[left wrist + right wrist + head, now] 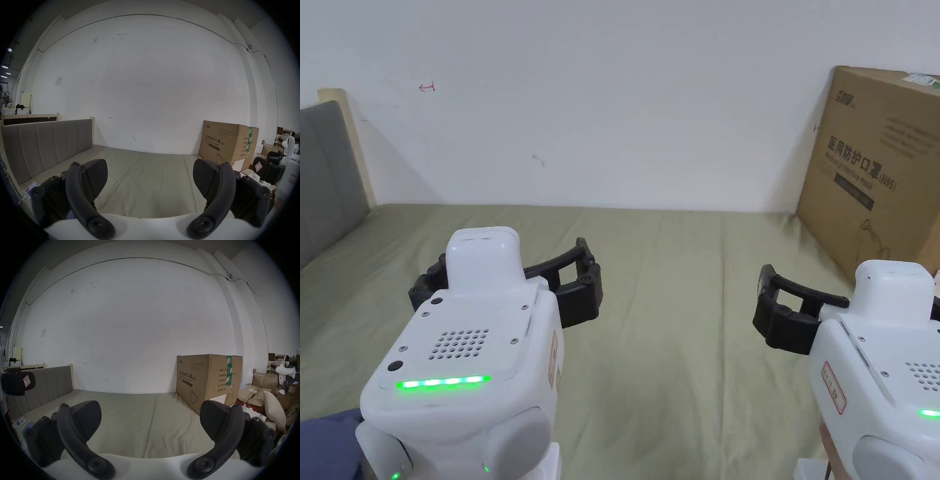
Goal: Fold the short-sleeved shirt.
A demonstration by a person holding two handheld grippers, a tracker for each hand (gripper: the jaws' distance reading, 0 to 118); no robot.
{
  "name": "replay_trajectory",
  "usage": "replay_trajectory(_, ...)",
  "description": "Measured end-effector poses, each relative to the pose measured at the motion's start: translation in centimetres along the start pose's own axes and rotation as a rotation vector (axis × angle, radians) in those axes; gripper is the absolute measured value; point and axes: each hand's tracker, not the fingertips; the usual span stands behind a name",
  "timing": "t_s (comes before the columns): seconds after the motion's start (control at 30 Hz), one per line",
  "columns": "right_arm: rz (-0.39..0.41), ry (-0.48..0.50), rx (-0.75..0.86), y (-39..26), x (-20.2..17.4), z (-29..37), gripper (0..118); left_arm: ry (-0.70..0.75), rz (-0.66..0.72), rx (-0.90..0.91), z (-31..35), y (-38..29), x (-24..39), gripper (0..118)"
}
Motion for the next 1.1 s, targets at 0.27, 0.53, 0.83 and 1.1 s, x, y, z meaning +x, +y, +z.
replay_trajectory(0.27,0.004,0.006,-0.013,-0.3,-0.2,0.1,118,-0.012,0.029,0.015,0.6,0.5,-0.3,109)
replay_trajectory(0.53,0.019,0.005,-0.018,-0.1,-0.5,0.4,118,0.012,0.084,0.007,1.1,1.3,0.2,109)
replay_trajectory(0.83,-0.004,0.007,-0.011,0.2,-0.4,0.5,118,-0.028,0.083,-0.02,1.5,1.7,1.7,109)
replay_trajectory(1.1,-0.018,0.012,-0.012,-0.3,-0.2,0.2,118,-0.056,0.182,-0.073,0.4,1.6,1.1,109)
